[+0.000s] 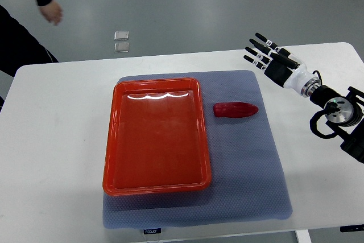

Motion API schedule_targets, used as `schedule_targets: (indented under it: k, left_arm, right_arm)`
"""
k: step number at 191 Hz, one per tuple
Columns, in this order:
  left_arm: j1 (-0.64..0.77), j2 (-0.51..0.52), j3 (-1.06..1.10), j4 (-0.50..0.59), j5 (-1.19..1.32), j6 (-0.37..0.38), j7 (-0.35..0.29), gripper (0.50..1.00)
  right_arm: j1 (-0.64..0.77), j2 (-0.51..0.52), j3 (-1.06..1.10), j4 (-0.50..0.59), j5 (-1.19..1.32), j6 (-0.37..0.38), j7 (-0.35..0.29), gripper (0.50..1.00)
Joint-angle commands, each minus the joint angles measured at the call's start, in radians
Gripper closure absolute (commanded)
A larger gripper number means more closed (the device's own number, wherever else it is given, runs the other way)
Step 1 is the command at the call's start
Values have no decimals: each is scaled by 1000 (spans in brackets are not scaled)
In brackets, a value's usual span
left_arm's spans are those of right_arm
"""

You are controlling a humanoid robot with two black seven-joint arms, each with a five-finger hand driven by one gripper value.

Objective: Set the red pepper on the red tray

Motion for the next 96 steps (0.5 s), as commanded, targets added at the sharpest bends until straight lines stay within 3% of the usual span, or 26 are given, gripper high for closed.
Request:
schedule_targets:
  k: [1, 96]
  left_arm:
    - [0, 0, 0, 0, 0, 1, 0, 500]
    - [0, 0, 6, 14, -1, 7, 0, 500]
  right_arm:
    - [2, 0, 2, 2, -5, -2, 1, 587]
    - [11, 3, -16, 3, -28, -2, -7, 585]
